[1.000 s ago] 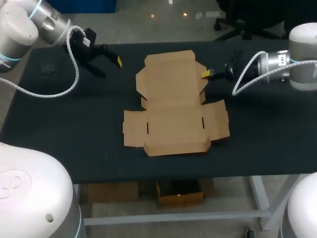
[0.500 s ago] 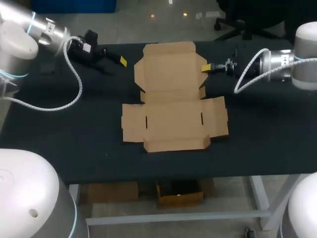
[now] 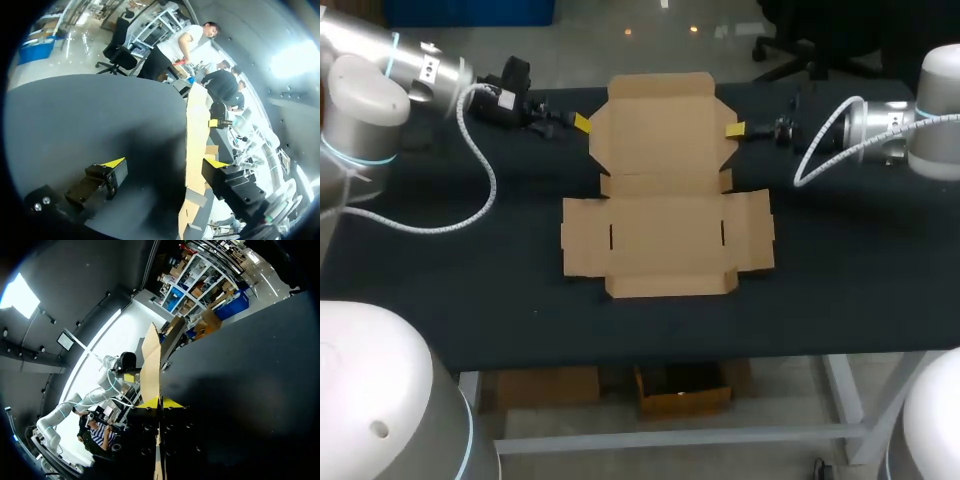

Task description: Assemble the packaging by folding the flat box into shape, placing the metal phone stand inside, and closing the box properly

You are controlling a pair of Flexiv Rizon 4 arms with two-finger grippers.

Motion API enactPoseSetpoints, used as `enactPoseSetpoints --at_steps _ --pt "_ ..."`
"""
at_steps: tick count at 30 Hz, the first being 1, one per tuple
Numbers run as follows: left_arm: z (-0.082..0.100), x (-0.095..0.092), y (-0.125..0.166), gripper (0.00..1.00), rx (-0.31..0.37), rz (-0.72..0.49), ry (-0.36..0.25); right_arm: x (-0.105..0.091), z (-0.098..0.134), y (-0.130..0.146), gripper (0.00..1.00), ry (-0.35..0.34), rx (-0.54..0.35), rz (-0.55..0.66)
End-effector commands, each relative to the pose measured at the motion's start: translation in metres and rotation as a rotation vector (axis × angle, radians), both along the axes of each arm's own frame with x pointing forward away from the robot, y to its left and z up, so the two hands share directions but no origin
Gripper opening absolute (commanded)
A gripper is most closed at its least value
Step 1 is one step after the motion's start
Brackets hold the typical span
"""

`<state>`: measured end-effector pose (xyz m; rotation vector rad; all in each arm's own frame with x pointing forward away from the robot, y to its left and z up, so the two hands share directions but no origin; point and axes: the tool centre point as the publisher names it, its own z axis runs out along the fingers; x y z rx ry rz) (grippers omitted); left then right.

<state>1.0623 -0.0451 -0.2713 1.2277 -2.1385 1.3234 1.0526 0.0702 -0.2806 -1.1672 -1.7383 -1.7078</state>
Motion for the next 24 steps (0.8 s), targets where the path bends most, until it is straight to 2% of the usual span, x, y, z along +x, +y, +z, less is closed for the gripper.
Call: enactPoseSetpoints --at_steps 1,7,24 --pt "0.003 -0.009 -0.007 1.00 -0.011 -0.014 -0.051 0.003 0.000 -0.002 0.00 -0.008 0.015 0.006" --pt "0.010 -0.011 -0.019 1.00 -0.030 -0.061 -0.105 0.005 0.003 -0.002 0.00 -0.020 0.029 0.004" --pt "0.013 -0.011 -0.022 1.00 -0.031 -0.080 -0.106 0.009 0.012 -0.003 0.00 -0.064 0.053 0.009"
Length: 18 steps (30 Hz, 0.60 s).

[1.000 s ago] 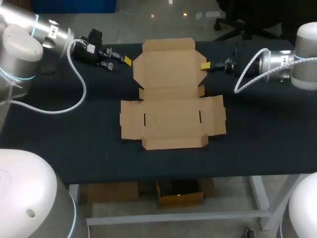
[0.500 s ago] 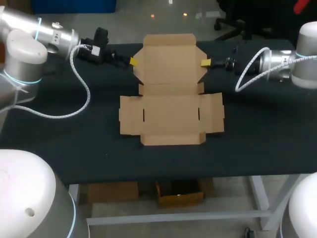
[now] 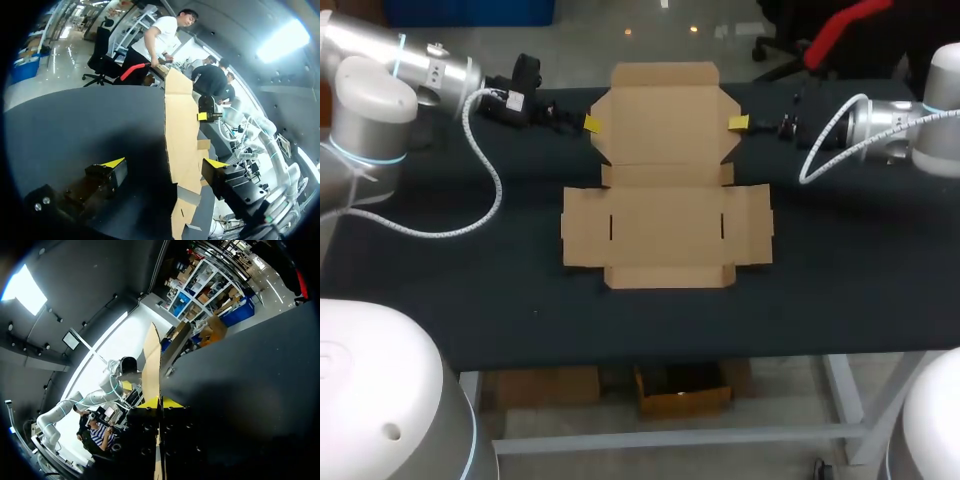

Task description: Assemble the packaging by folding the flat box into shape, placing the metal phone stand inside, and closing the box properly

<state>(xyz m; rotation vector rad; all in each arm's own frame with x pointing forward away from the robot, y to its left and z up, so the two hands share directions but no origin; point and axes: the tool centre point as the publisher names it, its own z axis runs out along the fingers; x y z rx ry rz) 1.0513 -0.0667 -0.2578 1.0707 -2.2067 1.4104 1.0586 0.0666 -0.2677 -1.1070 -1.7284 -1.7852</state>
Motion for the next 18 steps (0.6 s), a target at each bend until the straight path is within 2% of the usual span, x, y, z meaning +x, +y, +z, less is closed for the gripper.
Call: enactPoseSetpoints --at_steps 1,4,8,11,13,14,16,18 --pt "0.000 0.001 0.000 1.00 -0.001 0.000 0.000 0.004 -0.001 0.001 0.00 -0.006 0.012 0.009" --pt "-0.008 0.007 -0.001 1.00 -0.002 0.023 -0.027 0.007 -0.002 0.004 0.00 -0.005 0.012 0.013" --pt "-0.014 0.011 -0.009 1.00 -0.059 -0.006 -0.078 0.006 0.000 0.006 0.00 -0.008 0.008 0.012" --pt "-0.015 0.012 -0.017 1.00 -0.086 -0.028 -0.083 0.005 0.001 0.005 0.00 -0.008 0.003 0.003" --pt "-0.015 0.012 -0.023 0.75 -0.098 -0.045 -0.090 0.005 0.002 0.004 0.00 -0.008 0.000 -0.007" --pt "-0.015 0.011 -0.025 0.70 -0.106 -0.056 -0.095 0.005 0.002 0.004 0.00 -0.008 -0.002 -0.011" --pt "-0.014 0.010 -0.029 0.69 -0.121 -0.068 -0.104 0.006 0.000 0.005 0.00 -0.008 0.000 -0.011" --pt "-0.014 0.009 -0.034 0.56 -0.129 -0.077 -0.107 0.007 0.000 0.006 0.00 -0.008 0.000 -0.011"
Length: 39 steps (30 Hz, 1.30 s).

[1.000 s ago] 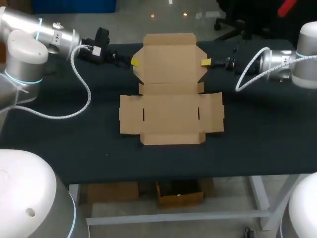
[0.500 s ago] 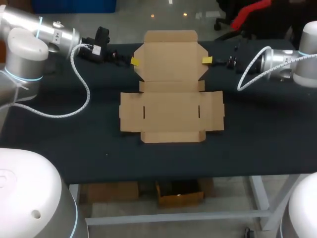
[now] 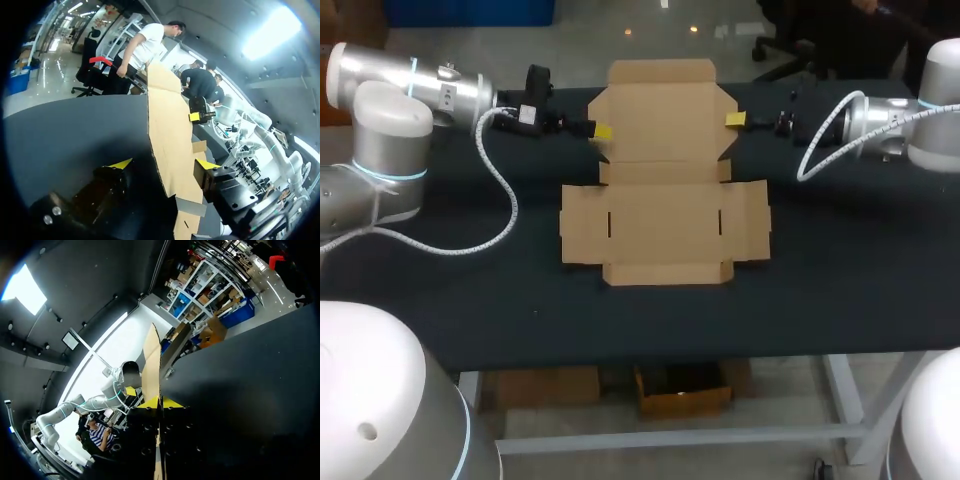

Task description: Assemble the packaging by folding the flat box into shape, placing the metal phone stand inside, and closing the box properly

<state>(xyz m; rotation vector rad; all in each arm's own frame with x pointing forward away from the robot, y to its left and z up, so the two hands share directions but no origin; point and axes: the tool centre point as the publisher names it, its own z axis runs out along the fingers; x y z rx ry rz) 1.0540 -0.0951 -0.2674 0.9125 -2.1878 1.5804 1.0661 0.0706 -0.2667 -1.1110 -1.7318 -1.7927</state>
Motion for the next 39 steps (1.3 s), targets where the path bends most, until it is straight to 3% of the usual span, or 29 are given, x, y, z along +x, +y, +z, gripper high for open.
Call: enactPoseSetpoints --at_steps 1,5,16,33,39 --pt "-0.004 0.006 -0.007 0.55 -0.024 -0.032 0.000 0.000 -0.001 0.002 0.00 -0.004 0.001 -0.005" --pt "-0.003 0.004 -0.013 0.42 -0.046 -0.055 -0.008 0.001 0.000 0.004 0.00 -0.019 0.008 -0.006" --pt "0.000 0.001 -0.024 0.42 -0.122 -0.102 -0.035 0.003 0.006 0.007 0.00 -0.052 0.024 -0.006" --pt "0.009 0.003 -0.038 0.35 -0.159 -0.134 -0.069 0.005 0.007 0.010 0.00 -0.064 0.039 -0.001" --pt "0.010 0.003 -0.043 0.28 -0.165 -0.142 -0.079 0.006 0.007 0.009 0.00 -0.069 0.042 -0.001"
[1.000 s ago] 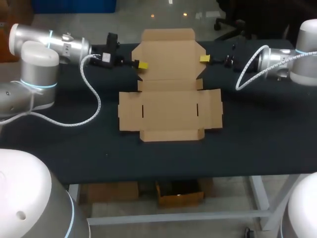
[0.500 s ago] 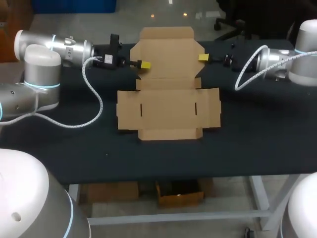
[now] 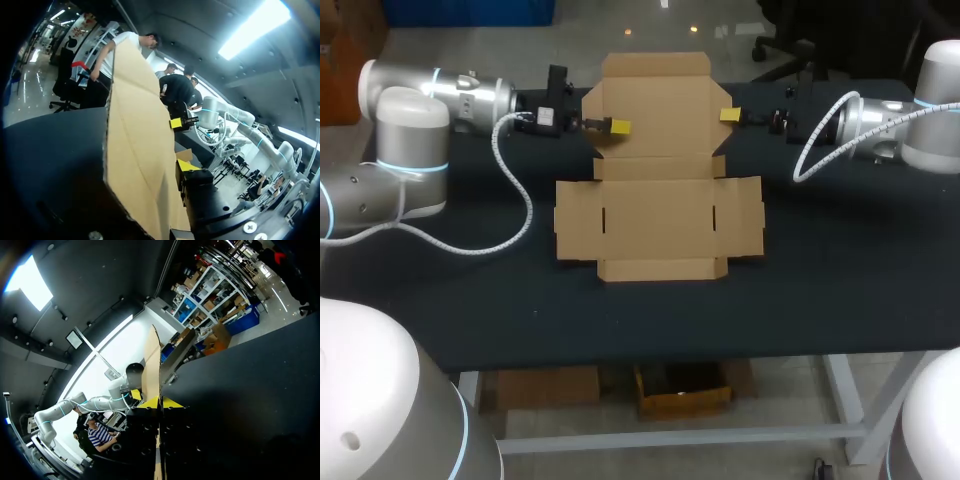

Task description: Assemble the packaging by folding the flat box into shape, placing the metal phone stand inside, and closing the box properly

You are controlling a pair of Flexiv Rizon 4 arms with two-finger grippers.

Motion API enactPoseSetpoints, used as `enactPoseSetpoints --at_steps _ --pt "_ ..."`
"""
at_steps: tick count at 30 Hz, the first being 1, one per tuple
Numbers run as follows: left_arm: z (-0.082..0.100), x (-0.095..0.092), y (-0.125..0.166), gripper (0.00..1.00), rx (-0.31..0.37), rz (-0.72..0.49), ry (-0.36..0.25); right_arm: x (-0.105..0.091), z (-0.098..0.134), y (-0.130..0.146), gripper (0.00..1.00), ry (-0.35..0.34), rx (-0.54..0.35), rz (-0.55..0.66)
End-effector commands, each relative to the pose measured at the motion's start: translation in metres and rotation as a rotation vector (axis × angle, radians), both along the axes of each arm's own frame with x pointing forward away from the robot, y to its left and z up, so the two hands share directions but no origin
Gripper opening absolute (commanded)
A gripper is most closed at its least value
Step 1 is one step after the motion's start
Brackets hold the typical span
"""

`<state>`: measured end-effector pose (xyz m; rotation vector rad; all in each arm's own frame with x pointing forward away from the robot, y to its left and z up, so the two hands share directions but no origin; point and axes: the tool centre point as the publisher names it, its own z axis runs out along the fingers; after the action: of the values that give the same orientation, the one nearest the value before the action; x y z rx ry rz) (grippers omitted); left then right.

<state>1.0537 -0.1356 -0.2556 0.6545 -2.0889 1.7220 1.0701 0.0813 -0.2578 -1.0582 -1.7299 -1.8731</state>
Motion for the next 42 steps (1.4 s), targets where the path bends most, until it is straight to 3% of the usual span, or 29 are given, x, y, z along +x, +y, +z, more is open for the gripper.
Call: enactPoseSetpoints --at_steps 1,15,22,29,42 --pt "-0.0014 0.0029 -0.0022 0.28 -0.007 -0.009 -0.003 0.0018 -0.0011 -0.0011 0.00 -0.006 0.008 0.006" --pt "0.0000 0.0024 -0.0059 0.16 -0.022 -0.014 -0.015 0.0015 -0.0003 -0.0002 0.00 -0.009 0.009 0.009" --pt "0.0005 0.0026 -0.0069 0.16 -0.026 -0.014 -0.019 0.0012 -0.0007 0.0007 0.00 -0.010 0.011 0.010" --pt "0.0004 0.0034 -0.0084 0.00 -0.032 -0.018 -0.022 0.0008 -0.0006 0.0011 0.00 -0.011 0.011 0.011" --pt "-0.0006 0.0060 -0.0104 0.00 -0.034 -0.024 -0.023 0.0001 0.0003 0.0022 0.00 -0.012 0.011 0.018"
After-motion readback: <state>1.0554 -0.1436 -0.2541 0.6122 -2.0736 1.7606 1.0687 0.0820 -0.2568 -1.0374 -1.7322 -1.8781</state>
